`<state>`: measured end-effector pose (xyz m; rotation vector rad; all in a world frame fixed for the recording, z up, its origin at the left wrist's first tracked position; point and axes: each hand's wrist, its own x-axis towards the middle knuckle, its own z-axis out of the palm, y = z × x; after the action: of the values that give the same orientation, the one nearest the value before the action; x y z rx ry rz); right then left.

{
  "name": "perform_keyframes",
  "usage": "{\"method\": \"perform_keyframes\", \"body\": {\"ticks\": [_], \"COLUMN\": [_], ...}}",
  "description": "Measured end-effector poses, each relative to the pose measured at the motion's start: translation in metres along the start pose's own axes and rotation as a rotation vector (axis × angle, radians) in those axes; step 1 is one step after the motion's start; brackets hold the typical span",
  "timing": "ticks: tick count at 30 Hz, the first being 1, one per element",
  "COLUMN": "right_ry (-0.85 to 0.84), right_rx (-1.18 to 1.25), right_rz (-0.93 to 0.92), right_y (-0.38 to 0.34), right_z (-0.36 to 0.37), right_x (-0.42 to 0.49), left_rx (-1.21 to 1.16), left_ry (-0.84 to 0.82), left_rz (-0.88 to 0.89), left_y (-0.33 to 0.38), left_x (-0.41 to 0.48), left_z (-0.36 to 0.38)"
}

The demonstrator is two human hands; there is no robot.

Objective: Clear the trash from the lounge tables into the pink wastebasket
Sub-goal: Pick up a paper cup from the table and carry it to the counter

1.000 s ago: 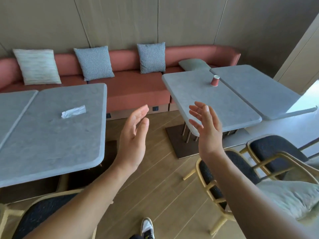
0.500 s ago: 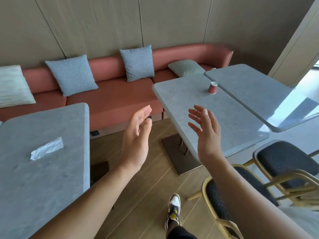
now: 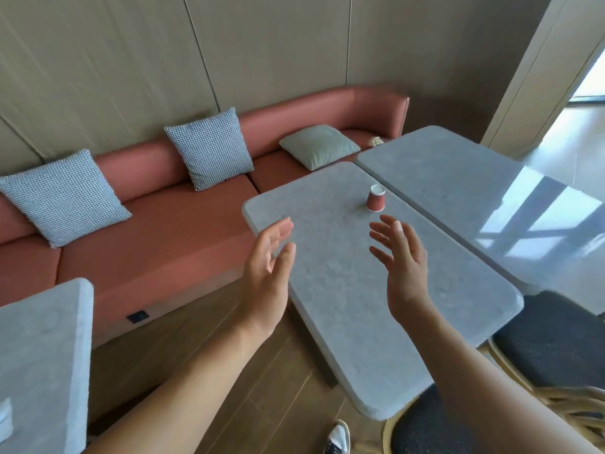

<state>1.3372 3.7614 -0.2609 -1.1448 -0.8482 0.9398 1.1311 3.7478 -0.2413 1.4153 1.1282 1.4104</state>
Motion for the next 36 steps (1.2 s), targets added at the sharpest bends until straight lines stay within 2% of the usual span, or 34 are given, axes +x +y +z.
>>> {"method": "perform_keyframes", "body": {"ticks": [13,24,31,36], "right_ry": [0.221,0.466,0.620,0.713], "right_rx": [-0.006,-0.057,-0.054,-0.068], "right_rz": [0.066,0.124,0.236,0.272], "right_y": [0.028,0.072,0.118,0.143], "right_z": [-0.038,-0.028,-0.015,-0.018], "right_x": [0.111,0.217,0.281,0.299], "left_rx": [-0.019,-0.041,0.070,0.275], "left_ry": [-0.256,-0.448,-0.532,-0.607], "left_rz": [-0.060,-0.157,-0.255,-0.306], "left_y": [-0.059,-0.147,-0.228,-0.287], "left_x": [0.136,0.277,0.364,0.400], "left_z": [0.099,0.159,0.208,0.249]}}
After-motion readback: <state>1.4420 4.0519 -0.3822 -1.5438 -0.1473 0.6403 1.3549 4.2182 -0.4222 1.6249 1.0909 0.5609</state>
